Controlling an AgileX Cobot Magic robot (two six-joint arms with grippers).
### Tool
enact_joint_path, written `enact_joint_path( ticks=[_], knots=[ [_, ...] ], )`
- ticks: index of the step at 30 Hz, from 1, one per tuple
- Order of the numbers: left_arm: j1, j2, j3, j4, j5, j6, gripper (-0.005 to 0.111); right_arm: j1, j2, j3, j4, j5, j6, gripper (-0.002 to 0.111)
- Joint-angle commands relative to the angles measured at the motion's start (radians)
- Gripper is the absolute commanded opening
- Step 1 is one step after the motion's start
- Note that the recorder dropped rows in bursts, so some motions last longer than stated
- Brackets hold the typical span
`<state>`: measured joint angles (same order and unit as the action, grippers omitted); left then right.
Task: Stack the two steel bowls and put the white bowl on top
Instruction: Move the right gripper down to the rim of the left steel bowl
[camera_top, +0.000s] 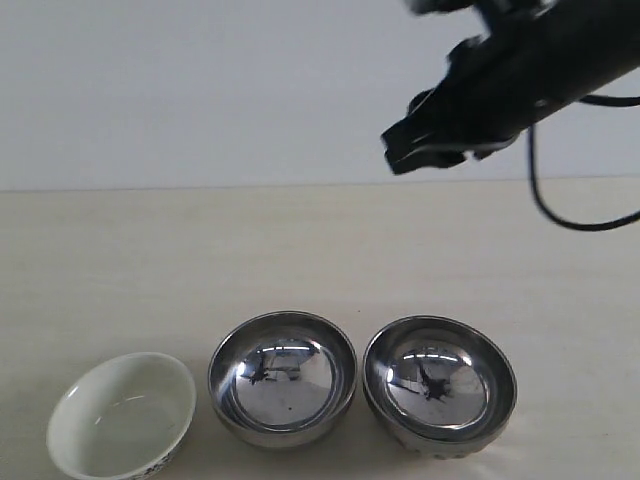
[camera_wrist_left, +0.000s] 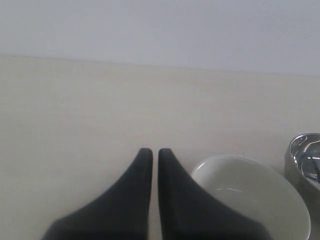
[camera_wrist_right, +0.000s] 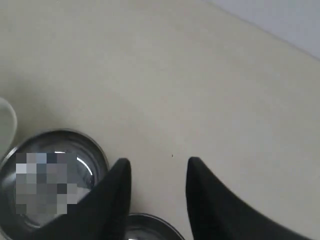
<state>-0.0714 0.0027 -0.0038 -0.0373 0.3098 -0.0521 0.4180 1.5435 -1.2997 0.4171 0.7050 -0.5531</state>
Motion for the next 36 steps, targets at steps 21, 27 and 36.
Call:
enact_joint_path(
  ticks=[21, 27, 36],
  knots=[
    [0.003, -0.003, 0.004, 0.002, -0.003, -0.001, 0.004, 0.209, 0.491, -0.216, -0.239, 0.023, 0.046, 0.047],
    [0.003, -0.003, 0.004, 0.002, -0.003, -0.001, 0.004, 0.209, 0.494, -0.216, -0.199, 0.035, 0.046, 0.047],
    [0.003, -0.003, 0.004, 0.002, -0.003, -0.001, 0.004, 0.209, 0.538, -0.212, -0.167, 0.087, 0.042, 0.047]
  ],
)
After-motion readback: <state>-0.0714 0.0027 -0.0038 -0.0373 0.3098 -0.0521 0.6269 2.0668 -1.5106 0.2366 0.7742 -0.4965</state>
